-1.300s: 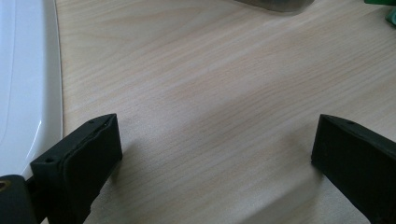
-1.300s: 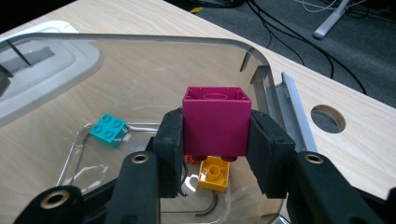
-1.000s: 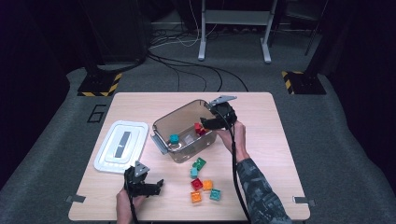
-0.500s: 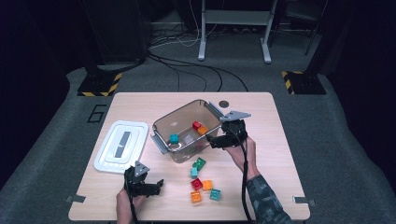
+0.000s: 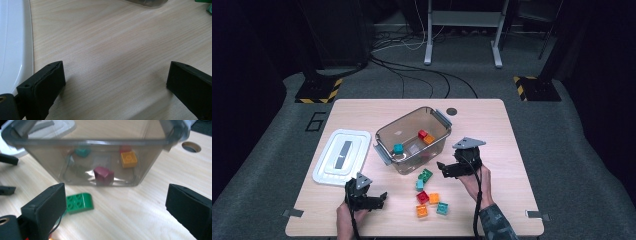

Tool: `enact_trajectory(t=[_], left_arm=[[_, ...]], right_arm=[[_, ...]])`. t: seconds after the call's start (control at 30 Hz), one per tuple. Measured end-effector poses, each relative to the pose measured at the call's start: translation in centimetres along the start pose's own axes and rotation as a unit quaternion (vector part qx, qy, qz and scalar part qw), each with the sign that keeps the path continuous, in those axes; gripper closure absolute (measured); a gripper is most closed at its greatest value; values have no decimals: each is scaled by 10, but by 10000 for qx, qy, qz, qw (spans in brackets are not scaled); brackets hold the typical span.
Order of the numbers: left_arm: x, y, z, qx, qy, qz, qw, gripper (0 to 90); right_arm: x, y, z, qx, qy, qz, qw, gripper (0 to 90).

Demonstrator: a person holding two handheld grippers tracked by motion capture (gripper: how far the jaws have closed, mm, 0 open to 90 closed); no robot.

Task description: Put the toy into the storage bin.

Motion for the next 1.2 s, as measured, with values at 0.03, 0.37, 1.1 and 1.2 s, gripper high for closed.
enact_trajectory(t=[0.03,0.37,1.1,1.2], left_arm=[[0,0,0,-6,-3,-3,10000,15],[0,0,0,2,-8,8,10000,15],[0,0,0,-2,-9,11,10000,15],[0,0,0,-1,-9,10,10000,15]], right_arm=[[0,-1,-2,-9,-11,8,10000,18],[5,-8,-30,-113,-32,40,9999,17],[-3,-52,-95,28,-503,438,9978,17],[-3,-48,-100,38,-560,358,9978,23]])
Point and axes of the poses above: each handheld gripper's, and its own axes: x roughly backward along the jaws, z roughly out of its top, y roughly to its right, the point moved 9 cm from there along -x, roughly forward along the jaws, and after that the axes turned 1 degree about x, right-handed, at the moved point
